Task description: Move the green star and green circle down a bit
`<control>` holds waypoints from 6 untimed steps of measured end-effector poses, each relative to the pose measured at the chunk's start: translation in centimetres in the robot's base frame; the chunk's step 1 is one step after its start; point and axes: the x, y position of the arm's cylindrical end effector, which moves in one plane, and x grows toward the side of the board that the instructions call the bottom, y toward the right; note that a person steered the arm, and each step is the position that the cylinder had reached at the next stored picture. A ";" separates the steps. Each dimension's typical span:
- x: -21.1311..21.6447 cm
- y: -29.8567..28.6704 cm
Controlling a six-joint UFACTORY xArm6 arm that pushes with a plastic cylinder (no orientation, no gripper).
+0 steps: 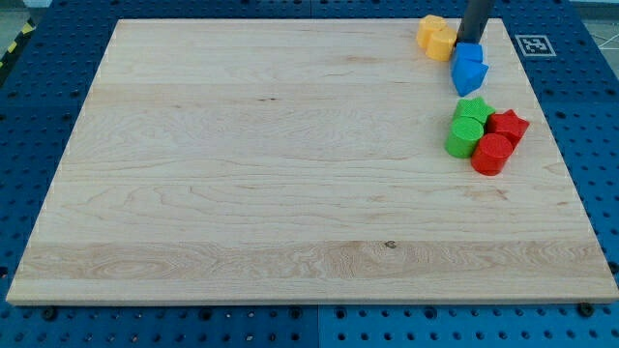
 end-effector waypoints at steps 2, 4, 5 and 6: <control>-1.0 5.4; 8.1 5.4; 11.2 4.0; 13.5 0.9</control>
